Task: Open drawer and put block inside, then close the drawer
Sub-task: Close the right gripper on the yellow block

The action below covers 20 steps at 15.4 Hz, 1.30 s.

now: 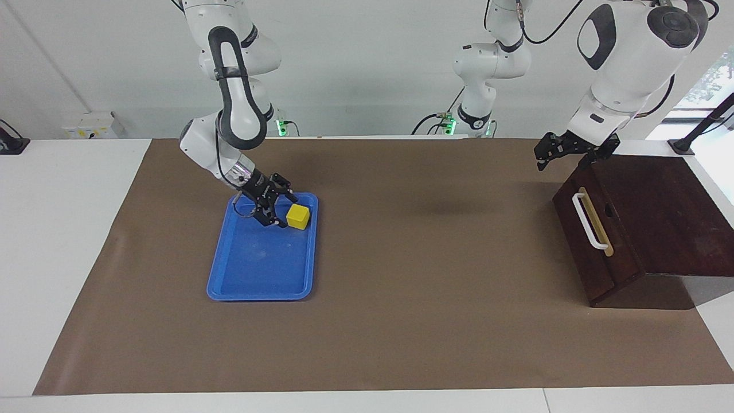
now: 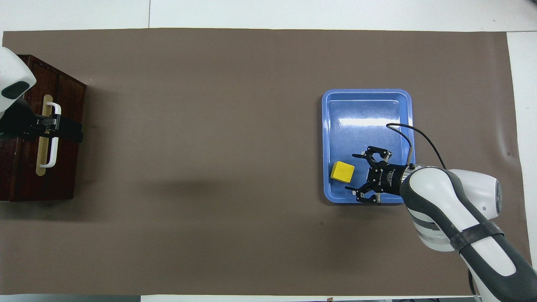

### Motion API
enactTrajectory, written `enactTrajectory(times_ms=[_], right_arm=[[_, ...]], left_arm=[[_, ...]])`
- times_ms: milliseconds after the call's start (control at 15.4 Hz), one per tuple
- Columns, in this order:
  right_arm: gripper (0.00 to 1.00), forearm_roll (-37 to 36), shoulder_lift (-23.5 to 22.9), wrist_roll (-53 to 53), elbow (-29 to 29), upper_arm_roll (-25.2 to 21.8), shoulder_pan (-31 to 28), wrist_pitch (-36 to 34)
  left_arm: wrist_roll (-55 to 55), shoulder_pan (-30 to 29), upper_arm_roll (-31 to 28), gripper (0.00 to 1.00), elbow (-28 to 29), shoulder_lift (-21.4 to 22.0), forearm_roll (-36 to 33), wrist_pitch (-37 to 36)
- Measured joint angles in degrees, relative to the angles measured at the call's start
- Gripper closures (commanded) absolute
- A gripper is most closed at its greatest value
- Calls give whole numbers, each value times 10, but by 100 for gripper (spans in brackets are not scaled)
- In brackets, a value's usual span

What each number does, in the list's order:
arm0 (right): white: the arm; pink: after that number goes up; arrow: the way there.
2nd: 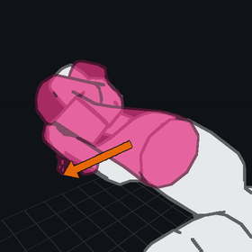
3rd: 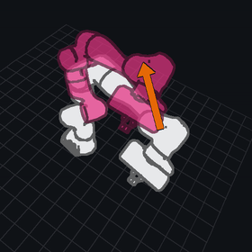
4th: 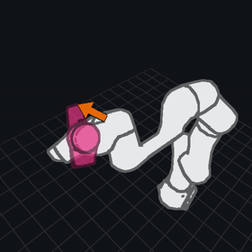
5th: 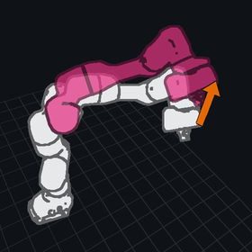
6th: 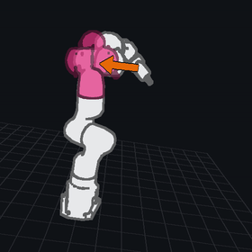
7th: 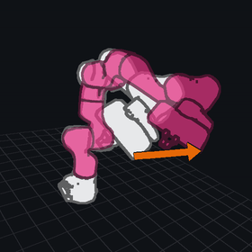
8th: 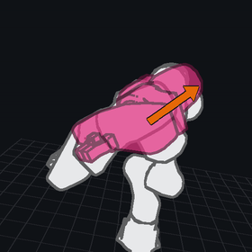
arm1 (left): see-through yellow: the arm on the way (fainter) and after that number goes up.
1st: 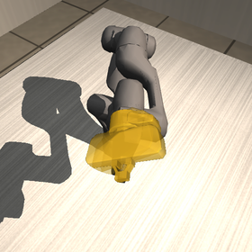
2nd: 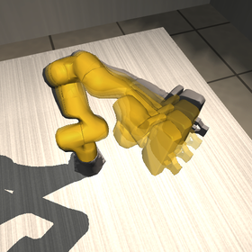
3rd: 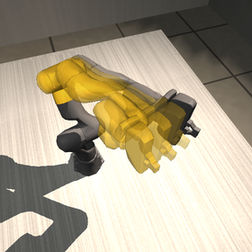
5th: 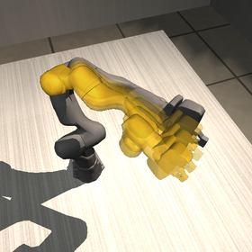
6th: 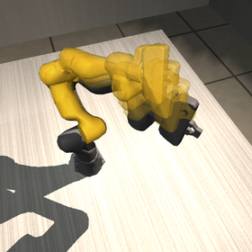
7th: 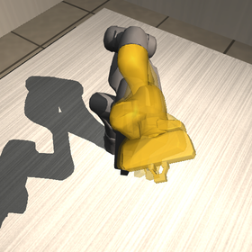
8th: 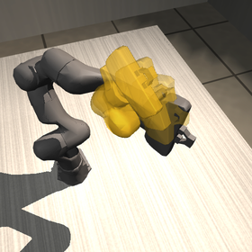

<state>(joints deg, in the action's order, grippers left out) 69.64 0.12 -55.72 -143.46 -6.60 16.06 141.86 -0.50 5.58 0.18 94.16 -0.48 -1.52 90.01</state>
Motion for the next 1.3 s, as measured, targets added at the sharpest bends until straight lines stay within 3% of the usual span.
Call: enactTrajectory(times_ms=[130, 260, 325, 454, 714, 779, 909, 974, 1038, 1298], right_arm=[[0, 0, 0, 0, 0, 0, 1, 0], [8, 0, 0, 0, 0, 0, 6, 0], [18, 0, 0, 0, 0, 1, 9, 1], [30, 0, 0, 0, 0, 1, 9, 1], [34, 0, 0, 1, 0, 1, 9, 1], [42, 0, 0, 1, 0, 1, 9, 1], [66, 0, 0, 3, 0, 1, 9, 1], [94, 1, 0, 5, 1, 1, 9, 1], [100, 1, 0, 12, 1, 1, 9, 1], [100, 1, -1, 31, 4, 1, 9, 6]], left_arm=[[0, 0, 0, 0, 0, 0, 0, 0], [0, 0, 0, 0, 0, 0, 0, 0], [0, 0, 0, 0, 0, 0, 0, 0], [0, 0, 0, 0, 0, 0, 0, 0], [0, 0, 0, 0, 0, 0, 0, 0], [0, 0, 0, 0, 0, 0, 0, 0], [0, 0, 0, 0, 0, 0, 0, 0], [0, 0, 0, 0, 0, 0, 0, 0], [0, 0, 0, 0, 0, 0, 0, 0], [0, 0, 0, 0, 0, 0, 0, 0]])
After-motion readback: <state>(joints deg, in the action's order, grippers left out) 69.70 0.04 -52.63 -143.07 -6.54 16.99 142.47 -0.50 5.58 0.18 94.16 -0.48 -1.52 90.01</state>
